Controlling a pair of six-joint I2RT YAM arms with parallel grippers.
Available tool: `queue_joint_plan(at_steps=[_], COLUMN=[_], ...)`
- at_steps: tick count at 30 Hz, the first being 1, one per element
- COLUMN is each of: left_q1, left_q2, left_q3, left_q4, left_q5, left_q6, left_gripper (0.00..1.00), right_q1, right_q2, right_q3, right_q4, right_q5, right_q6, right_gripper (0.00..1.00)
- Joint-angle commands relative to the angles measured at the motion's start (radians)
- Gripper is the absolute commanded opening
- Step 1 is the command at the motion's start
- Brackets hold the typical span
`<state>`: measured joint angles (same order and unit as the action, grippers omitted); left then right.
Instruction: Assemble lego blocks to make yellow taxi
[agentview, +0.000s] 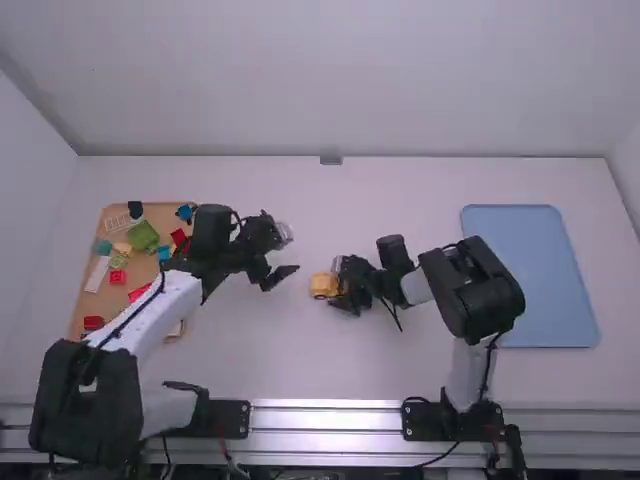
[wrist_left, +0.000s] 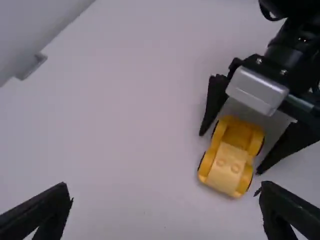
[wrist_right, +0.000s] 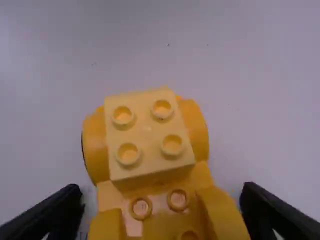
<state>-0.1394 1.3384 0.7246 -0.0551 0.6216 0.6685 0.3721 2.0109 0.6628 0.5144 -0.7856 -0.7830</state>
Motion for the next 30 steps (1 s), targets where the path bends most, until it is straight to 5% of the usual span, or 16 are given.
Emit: queue_joint_plan(at_steps=[1,2,9,12,17,23,30], left_q1=[0.000,0.001,0.010,0.034,0.105,0.223,0.245], left_q2=[-0.027,-0.031,-0.046,-0.063,-0.108,-0.196,-0.401], left_q3=[0.003,0.003,0.004,0.004,0.004,0.004,0.004], left_q4=[-0.018,-0.025,-0.009,-0.009,-0.027,-0.125,-0.278], left_q5=[-0.012,-0.010,-0.014,-0.014,-0.054,-0.343,-0.654], left_q6=[-0.026,-0.032,-0.168,-0.227,-0.438,-0.777,-0.961], left_gripper=[0.99,0.99,0.99,0.99,0.99,0.99,0.99], right_q1=[0.000,0.000,0.006,0.006,-0.016,-0.019,-0.019], right_q2=[-0.046,-0.082,-0.362,-0.472,-0.568,-0.585,-0.585], right_q3=[0.020,0.034,0.158,0.203,0.208,0.208,0.208], right_q4=[-0.057,-0.130,-0.669,-0.788,-0.782,-0.778,-0.571], right_q5=[0.008,0.025,0.231,0.300,0.311,0.264,0.060], right_q6=[0.015,0.002,-0.155,-0.164,-0.164,-0.077,0.045], right_gripper=[0.92,1.00,0.99,0.99,0.99,0.99,0.99])
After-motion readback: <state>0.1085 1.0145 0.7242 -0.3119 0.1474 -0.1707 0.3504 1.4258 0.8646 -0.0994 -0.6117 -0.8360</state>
